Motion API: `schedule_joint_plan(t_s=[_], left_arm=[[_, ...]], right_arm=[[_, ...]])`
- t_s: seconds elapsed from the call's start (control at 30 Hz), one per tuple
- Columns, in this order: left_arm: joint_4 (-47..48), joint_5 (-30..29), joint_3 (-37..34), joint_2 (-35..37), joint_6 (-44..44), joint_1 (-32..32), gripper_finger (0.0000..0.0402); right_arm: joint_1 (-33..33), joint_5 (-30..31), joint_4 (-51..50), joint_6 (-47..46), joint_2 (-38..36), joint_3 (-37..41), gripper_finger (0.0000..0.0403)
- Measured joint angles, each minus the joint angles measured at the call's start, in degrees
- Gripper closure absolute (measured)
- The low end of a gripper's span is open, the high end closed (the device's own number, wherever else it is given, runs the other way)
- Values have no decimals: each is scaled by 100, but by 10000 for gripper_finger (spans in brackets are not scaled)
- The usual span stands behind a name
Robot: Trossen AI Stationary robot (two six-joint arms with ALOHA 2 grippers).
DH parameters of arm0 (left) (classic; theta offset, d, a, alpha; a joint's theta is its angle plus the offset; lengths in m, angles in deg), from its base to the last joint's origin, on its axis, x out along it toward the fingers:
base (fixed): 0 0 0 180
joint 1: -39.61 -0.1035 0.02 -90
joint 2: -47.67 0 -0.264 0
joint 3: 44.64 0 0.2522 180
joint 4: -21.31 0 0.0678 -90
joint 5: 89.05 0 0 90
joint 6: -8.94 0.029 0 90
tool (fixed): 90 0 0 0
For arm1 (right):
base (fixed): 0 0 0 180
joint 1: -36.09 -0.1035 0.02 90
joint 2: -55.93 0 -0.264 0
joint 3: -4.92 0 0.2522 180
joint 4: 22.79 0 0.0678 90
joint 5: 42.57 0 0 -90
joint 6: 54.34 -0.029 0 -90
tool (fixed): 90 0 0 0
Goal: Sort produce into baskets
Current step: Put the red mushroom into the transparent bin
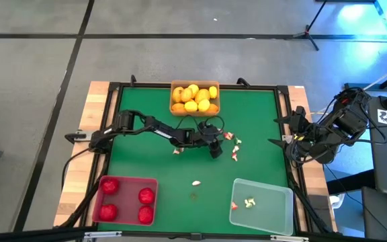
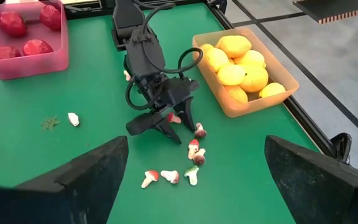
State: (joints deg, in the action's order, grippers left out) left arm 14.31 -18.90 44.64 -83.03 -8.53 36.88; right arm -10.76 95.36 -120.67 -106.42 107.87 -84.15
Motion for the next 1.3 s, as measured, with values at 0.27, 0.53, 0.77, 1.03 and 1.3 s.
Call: schedule_joint_plan(t_s=[0.27, 0.53, 0.77, 1.03, 1.3], left_arm=[[71, 17, 27, 72, -280, 87, 228], [384, 27, 29, 1165, 639, 65, 232], [783, 32, -281, 1516, 400, -119, 203], [801, 188, -667, 1497, -128, -92, 140], [761, 243, -668, 1389, -203, 182, 91]], right_arm=[[-2, -1, 2, -7, 2, 0, 29], [-2, 0, 18, -15, 2, 0, 29], [-2, 7, 50, -20, 25, 0, 29], [-2, 3, 47, -168, 33, 0, 29], [0, 44, 46, -168, 44, 0, 29]])
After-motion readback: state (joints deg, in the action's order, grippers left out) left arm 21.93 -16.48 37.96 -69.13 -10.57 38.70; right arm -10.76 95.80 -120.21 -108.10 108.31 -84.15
